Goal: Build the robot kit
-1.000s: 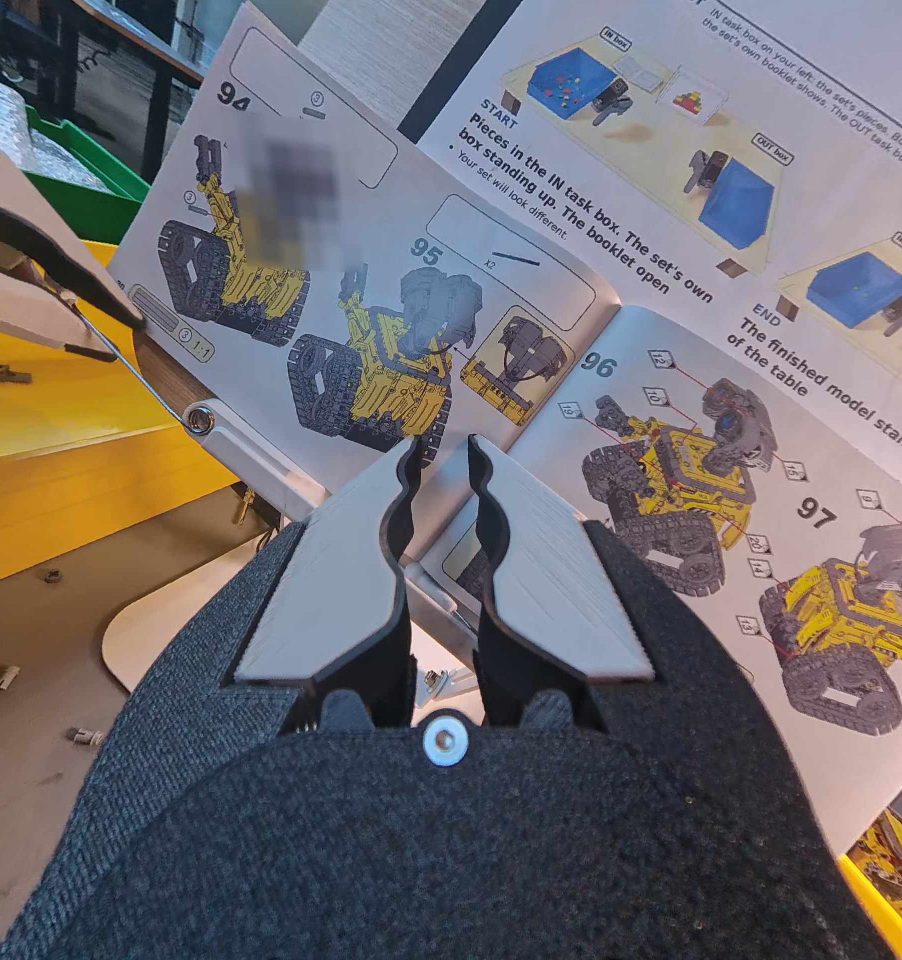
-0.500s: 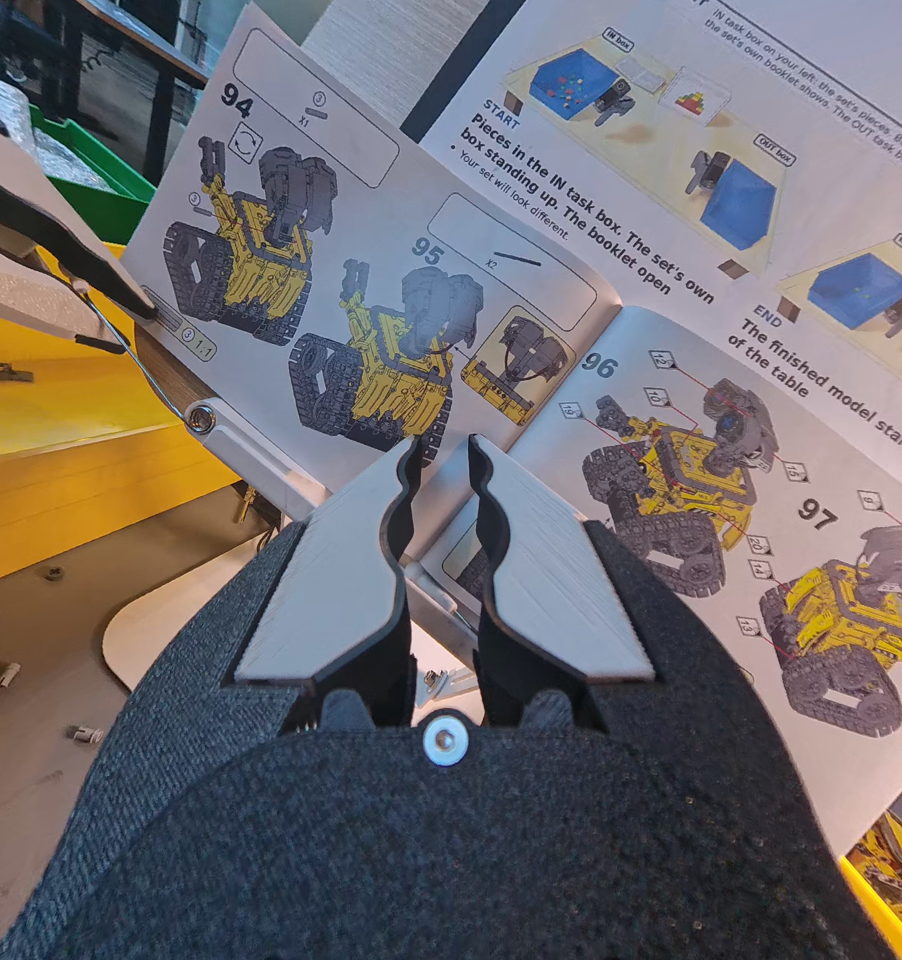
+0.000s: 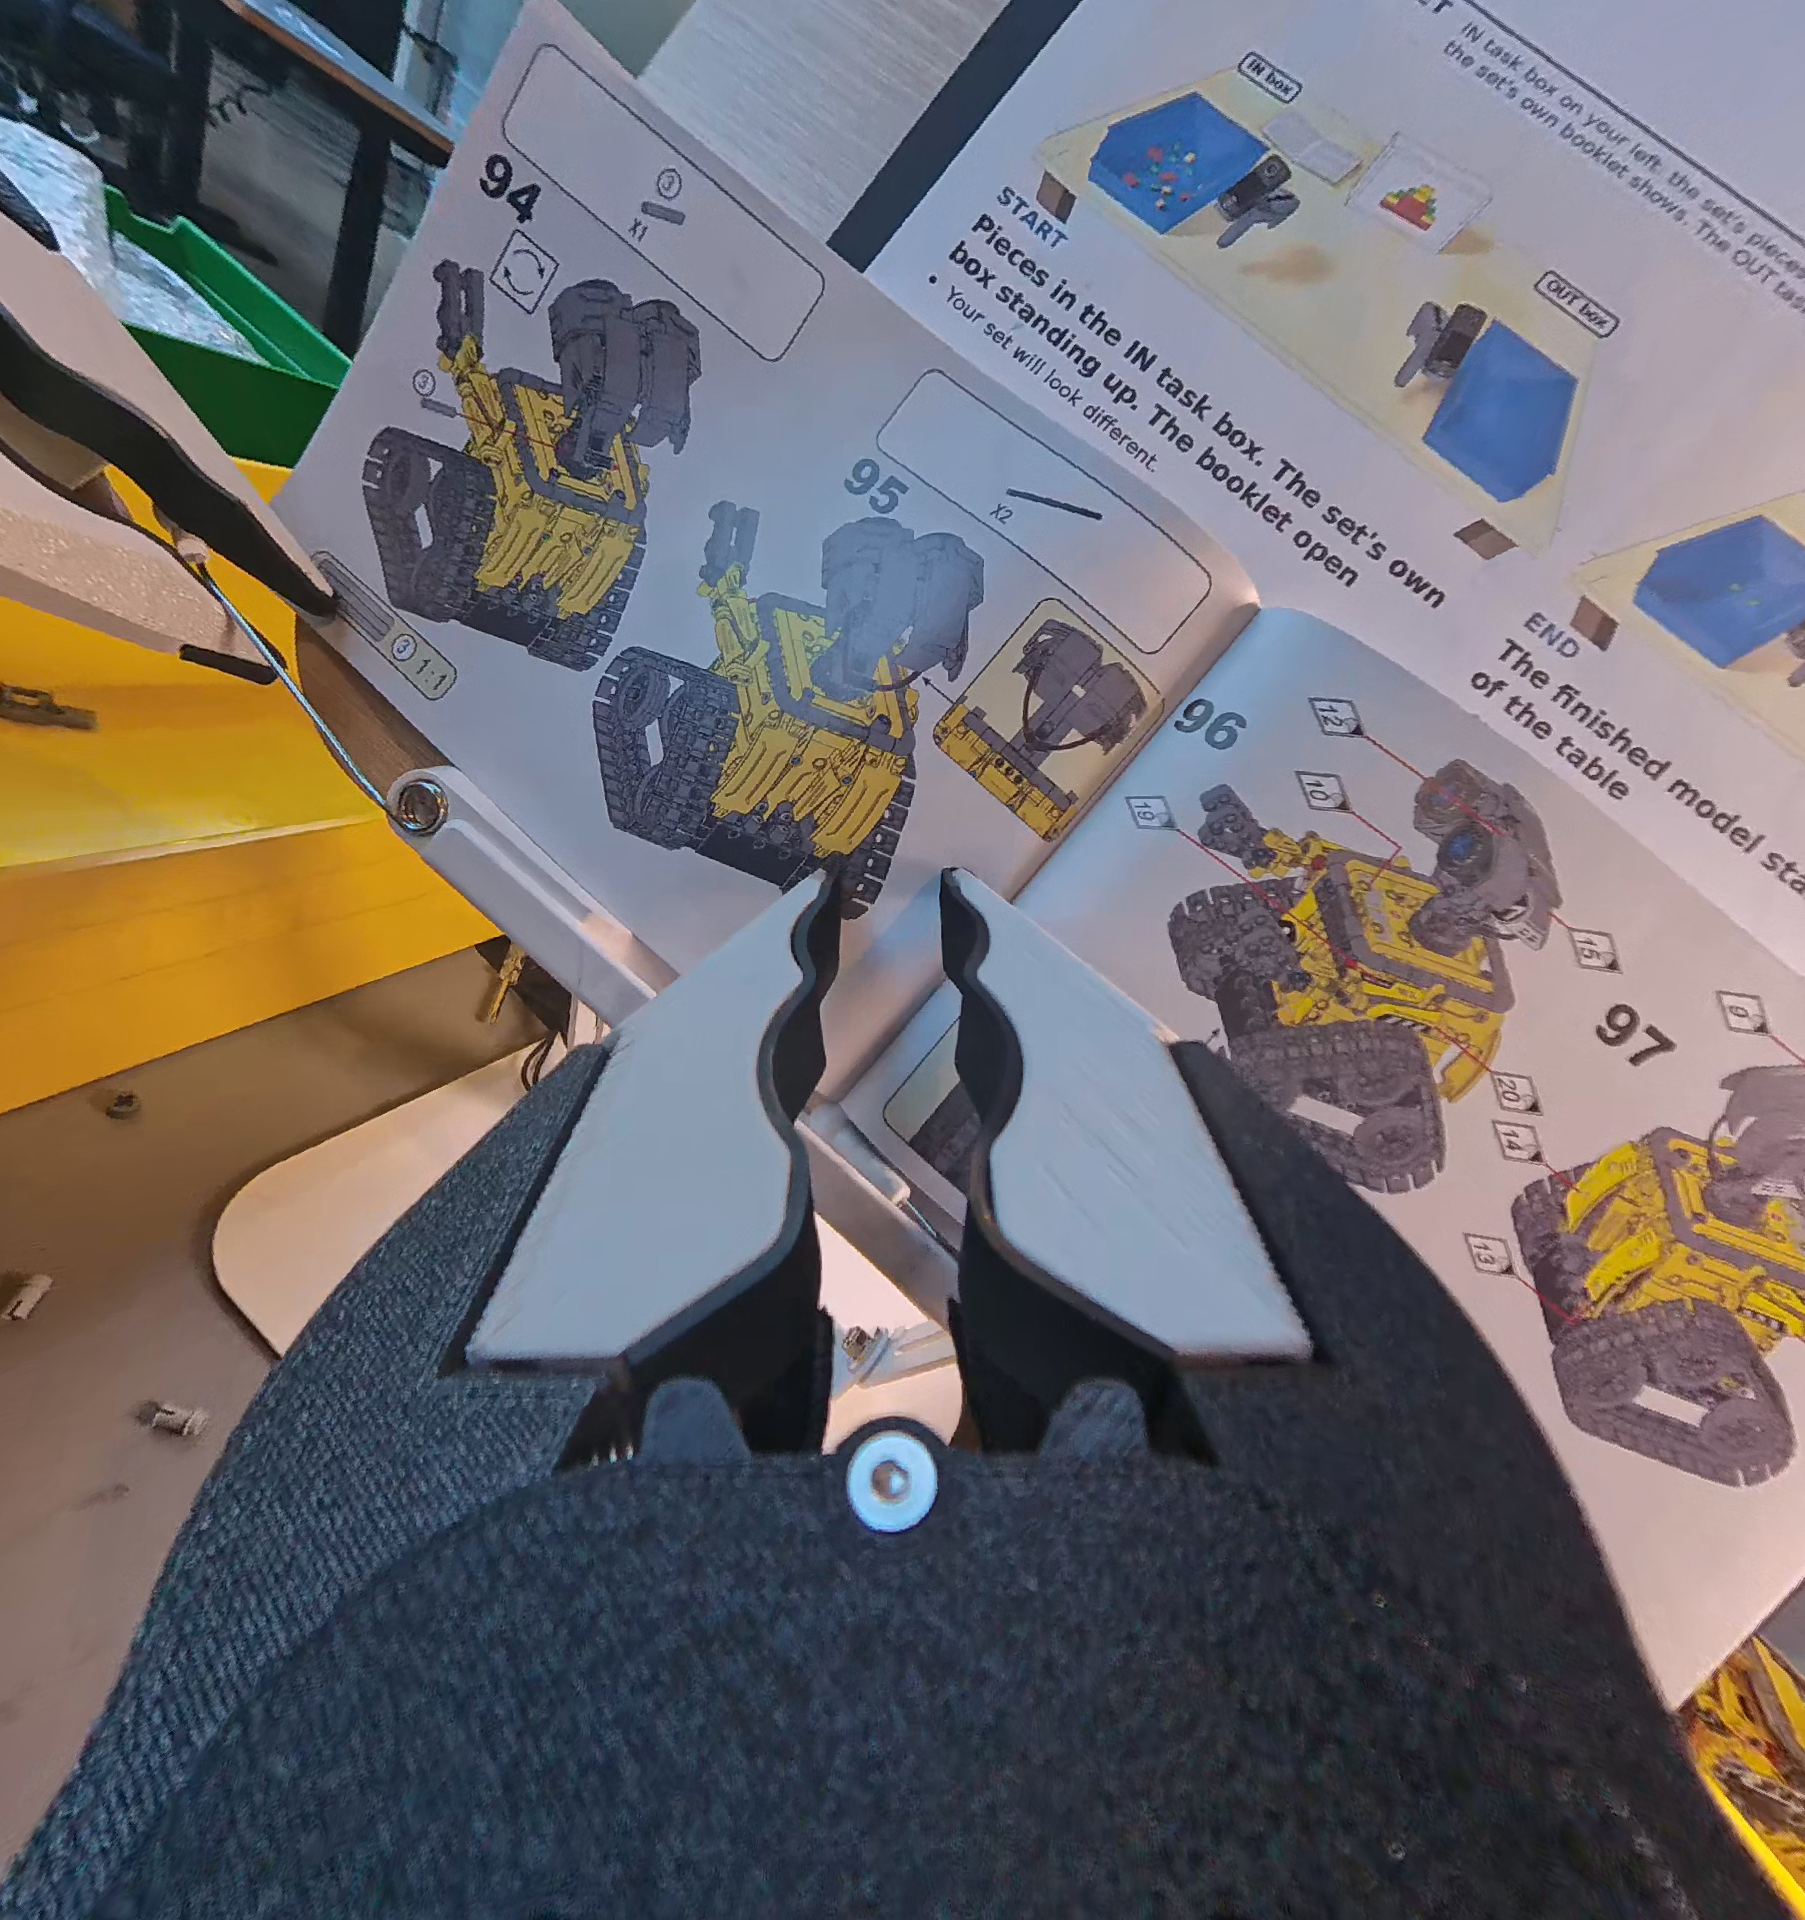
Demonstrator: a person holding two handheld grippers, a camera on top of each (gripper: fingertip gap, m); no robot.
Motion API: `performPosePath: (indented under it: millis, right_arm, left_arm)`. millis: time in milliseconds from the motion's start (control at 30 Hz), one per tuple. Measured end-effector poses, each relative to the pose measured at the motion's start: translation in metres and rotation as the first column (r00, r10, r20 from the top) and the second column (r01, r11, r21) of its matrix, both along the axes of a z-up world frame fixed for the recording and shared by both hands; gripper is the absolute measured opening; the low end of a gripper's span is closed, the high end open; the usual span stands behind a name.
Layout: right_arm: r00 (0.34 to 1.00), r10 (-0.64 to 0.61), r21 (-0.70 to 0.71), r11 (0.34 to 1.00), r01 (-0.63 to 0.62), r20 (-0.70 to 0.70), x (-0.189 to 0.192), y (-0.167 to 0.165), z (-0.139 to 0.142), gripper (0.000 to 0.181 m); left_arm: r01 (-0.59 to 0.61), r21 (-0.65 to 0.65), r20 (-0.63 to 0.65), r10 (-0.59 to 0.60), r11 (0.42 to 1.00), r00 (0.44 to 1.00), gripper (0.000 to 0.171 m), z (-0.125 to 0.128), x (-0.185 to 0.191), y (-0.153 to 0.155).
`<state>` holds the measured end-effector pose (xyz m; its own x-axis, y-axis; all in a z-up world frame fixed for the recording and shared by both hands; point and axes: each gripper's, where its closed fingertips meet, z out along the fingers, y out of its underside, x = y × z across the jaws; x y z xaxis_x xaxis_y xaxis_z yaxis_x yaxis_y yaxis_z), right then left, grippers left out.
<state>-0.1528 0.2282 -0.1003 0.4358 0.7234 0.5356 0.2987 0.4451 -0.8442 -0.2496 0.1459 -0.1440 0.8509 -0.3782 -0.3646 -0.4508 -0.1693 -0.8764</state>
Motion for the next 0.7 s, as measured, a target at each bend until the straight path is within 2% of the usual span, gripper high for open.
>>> performPosePath:
  millis: [400, 700]
  right_arm:
    - [0.999, 0.051, -0.060, 0.997, -0.052, -0.019, 0.0038, -0.0026, -0.0024, 0.020]
    - [0.999, 0.042, -0.039, 0.998, -0.042, -0.010, 0.0027, -0.0019, -0.0028, 0.020]
  left_arm:
    - [-0.003, 0.002, -0.003, 0.003, 1.000, 1.000, 0.013, -0.0026, -0.0002, -0.0006]
    - [-0.023, 0.030, -0.057, 0.025, 0.999, 0.998, 0.014, 0.0037, -0.0001, -0.0004]
